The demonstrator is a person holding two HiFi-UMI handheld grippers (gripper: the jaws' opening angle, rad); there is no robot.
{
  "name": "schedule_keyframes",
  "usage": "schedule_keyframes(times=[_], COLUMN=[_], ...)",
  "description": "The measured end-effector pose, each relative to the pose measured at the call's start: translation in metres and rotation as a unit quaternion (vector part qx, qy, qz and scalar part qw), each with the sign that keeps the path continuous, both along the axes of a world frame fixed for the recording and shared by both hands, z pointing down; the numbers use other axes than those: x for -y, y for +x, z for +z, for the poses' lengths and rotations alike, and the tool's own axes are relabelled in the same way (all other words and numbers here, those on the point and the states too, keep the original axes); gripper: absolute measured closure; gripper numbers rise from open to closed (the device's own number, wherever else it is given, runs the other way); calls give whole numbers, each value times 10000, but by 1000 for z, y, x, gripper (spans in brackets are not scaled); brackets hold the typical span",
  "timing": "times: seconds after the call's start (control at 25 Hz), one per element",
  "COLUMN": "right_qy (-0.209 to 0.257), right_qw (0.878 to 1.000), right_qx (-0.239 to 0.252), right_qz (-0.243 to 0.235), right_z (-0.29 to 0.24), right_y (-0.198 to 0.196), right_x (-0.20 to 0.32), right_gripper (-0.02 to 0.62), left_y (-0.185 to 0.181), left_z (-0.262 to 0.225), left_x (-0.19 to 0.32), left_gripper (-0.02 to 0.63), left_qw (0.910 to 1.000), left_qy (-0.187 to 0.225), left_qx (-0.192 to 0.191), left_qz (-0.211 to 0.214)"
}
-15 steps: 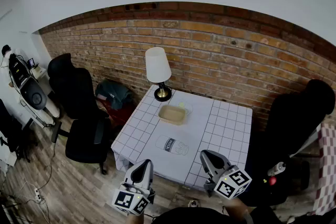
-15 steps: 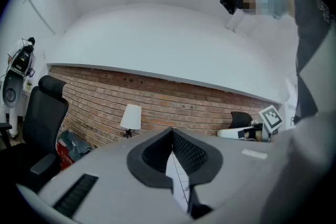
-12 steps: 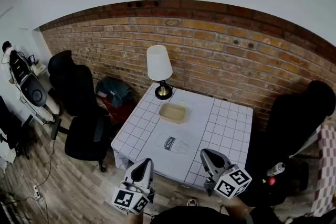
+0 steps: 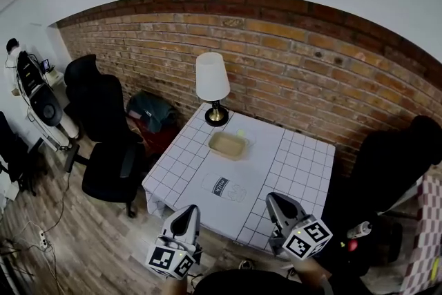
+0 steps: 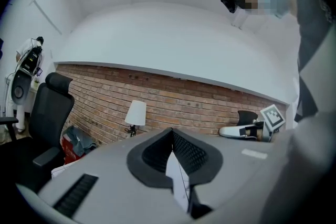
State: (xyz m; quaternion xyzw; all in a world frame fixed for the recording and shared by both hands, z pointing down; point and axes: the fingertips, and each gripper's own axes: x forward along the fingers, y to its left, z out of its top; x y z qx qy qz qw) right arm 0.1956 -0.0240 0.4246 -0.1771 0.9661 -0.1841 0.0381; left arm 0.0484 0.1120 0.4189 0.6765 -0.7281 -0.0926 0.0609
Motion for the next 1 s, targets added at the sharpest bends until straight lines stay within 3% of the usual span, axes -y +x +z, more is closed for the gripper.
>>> schedule_keyframes(times=[0.4,1.0], right_qy=[-121,-44], right_qw=[9997,9943], right_qx=[-202,-162], right_qz=[-69,1056], right_z=[11,4], right_y=[-29,-114], right_x=[14,-7], right_gripper=[592,592], left_y=[-22,-138], left_z=[11,13], left_x=[8,11], left_gripper=[595,597], left_qw=[9999,9952], left_qy=[-54,-78], left_qx=[-91,-163], left_qz=[-48,966])
